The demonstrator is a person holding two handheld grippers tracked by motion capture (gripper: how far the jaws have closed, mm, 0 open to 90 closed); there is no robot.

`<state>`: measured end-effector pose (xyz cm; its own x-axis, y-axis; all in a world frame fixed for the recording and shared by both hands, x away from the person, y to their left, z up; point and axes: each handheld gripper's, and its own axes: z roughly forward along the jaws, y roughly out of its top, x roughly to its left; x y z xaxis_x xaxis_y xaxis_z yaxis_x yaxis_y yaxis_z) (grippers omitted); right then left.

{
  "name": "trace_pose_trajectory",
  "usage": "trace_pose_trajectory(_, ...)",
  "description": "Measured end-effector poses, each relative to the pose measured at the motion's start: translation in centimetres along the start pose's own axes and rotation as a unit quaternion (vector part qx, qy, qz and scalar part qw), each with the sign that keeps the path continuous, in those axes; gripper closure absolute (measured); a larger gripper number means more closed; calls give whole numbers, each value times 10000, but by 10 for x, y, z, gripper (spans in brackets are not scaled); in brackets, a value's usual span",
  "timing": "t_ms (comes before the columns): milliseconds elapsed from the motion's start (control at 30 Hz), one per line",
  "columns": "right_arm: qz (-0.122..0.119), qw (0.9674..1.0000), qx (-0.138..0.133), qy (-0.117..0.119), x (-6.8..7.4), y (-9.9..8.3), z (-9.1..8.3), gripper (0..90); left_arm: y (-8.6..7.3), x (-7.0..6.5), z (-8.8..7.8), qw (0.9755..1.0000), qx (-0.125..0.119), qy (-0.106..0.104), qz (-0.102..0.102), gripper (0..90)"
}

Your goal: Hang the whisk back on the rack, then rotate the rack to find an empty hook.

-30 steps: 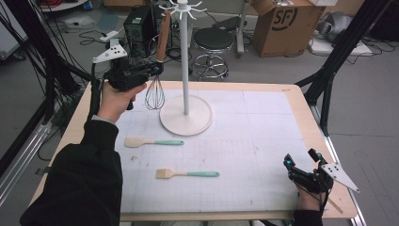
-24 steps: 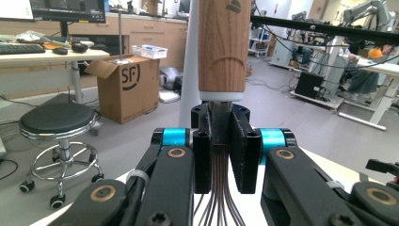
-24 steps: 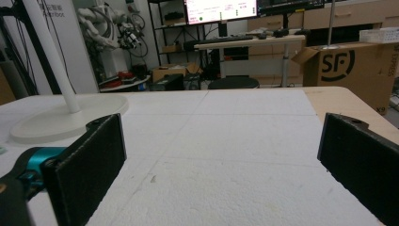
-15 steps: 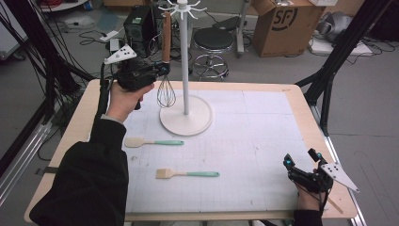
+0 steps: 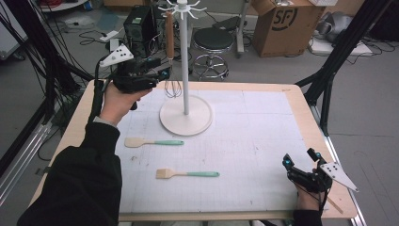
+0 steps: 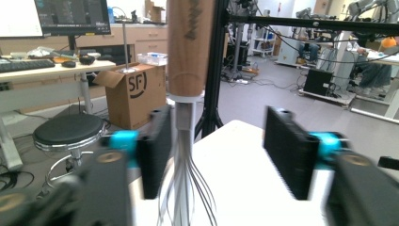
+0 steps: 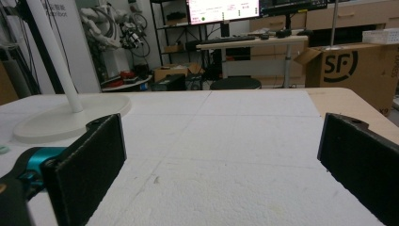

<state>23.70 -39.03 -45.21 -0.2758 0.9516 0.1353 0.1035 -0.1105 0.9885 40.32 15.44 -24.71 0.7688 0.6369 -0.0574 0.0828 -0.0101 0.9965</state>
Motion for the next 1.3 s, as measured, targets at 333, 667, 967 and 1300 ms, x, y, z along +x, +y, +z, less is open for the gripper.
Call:
trace_pose_trajectory(333,-68,10000,-19,57,1,0,0,4,-5,-12,-19,9997,-62,189,104,45)
trace_pose_trajectory(667,1,10000,-11,72,4,1,-1,4,-5,-18,-38,9997,-161,186,28,16)
trace_pose_trajectory(967,-13,10000,15,73,4,1,1,5,7,-17,-44,9997,-215,100,-26,17)
trace_pose_trajectory(1300,-27,10000,-20,71,4,2,1,4,28,-23,-39,9995,-134,-133,260,303)
